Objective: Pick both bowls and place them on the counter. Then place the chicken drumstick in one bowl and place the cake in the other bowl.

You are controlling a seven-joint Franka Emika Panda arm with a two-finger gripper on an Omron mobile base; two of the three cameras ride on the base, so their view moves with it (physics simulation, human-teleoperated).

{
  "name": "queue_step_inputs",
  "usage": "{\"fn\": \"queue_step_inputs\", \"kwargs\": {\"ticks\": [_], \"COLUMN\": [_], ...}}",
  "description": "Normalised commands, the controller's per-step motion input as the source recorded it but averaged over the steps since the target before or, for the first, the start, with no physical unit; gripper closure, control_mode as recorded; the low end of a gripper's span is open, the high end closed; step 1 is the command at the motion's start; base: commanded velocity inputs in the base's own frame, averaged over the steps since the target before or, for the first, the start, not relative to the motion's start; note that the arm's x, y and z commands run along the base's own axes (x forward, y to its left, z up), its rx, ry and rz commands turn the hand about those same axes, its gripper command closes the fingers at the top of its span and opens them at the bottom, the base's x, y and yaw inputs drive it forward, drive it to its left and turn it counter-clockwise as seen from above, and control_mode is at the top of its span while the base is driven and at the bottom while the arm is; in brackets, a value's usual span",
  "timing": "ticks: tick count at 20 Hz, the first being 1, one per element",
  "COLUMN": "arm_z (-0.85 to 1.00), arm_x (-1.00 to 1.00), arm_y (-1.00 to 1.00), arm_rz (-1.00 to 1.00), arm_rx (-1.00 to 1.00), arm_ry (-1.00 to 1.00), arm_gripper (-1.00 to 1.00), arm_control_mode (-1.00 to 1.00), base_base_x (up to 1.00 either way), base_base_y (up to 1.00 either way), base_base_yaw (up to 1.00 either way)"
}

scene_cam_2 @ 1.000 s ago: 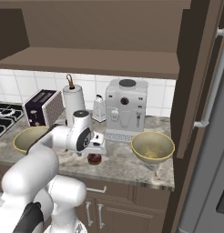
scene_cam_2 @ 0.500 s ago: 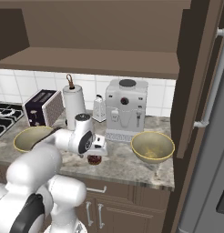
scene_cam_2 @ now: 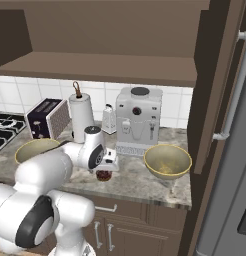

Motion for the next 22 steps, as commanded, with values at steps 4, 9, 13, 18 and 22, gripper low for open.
{"fn": "queue_step_inputs", "kwargs": {"ticks": [4,9,13,18,22], "arm_z": [-0.11,-0.12,-0.1,-0.11,-0.15], "arm_x": [0.04,0.0,-0.02,0.0,0.0], "arm_y": [-0.02,-0.05,-0.1,0.0,0.0], "arm_rz": [0.0,0.0,0.0,0.0,0.0], "arm_rx": [0.0,0.01,0.02,0.0,0.0], "arm_ry": [0.0,0.0,0.0,0.0,0.01], "arm_gripper": [-1.0,-1.0,-1.0,-1.0,-1.0], "arm_control_mode": [-1.0,-1.0,-1.0,-1.0,-1.0], "base_base_x": [0.0,0.0,0.0,0.0,0.0], "base_base_y": [0.0,0.0,0.0,0.0,0.0], "base_base_yaw": [0.0,0.0,0.0,0.0,0.0]}}
